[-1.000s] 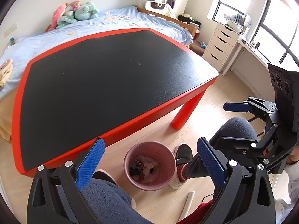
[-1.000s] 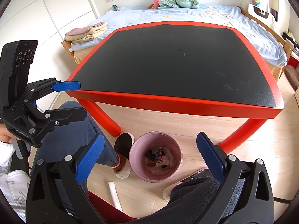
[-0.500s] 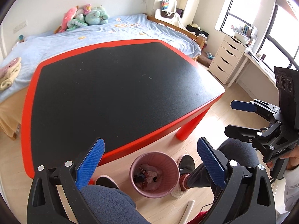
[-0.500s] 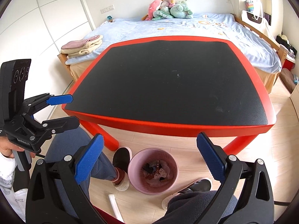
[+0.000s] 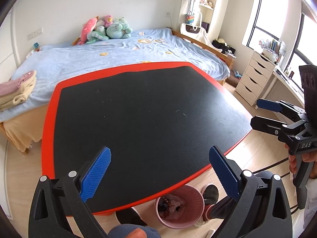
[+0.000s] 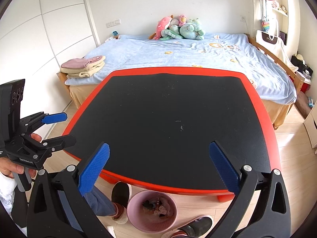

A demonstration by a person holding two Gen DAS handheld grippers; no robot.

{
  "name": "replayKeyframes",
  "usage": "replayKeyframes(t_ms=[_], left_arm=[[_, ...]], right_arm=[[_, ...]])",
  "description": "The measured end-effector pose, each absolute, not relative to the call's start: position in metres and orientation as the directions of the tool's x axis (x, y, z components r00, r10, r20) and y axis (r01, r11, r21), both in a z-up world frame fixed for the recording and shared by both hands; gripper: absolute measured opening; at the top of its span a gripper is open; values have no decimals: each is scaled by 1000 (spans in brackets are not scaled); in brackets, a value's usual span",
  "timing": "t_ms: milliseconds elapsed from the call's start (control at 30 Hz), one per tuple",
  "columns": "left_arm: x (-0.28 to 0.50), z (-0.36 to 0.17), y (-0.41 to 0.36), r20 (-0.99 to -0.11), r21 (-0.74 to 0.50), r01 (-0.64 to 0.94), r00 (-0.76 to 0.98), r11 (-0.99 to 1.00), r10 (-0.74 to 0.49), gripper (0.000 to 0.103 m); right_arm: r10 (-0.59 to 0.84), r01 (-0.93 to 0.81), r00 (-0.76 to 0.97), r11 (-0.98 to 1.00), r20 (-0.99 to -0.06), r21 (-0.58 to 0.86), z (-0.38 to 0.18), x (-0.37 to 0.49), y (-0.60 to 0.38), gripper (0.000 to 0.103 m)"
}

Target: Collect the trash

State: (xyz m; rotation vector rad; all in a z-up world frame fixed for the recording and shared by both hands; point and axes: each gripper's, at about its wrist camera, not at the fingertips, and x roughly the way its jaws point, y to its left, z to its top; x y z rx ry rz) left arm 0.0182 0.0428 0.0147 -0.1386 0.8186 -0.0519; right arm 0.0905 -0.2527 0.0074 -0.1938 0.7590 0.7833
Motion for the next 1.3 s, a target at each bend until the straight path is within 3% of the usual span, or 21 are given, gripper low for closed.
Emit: replayKeyframes(t_ms=[1300], left_arm=[[33, 12, 47, -729, -159, -42, 678, 986, -89, 97]], right_arm=[[541, -703, 444, 705, -714, 96, -9, 109, -233, 99]])
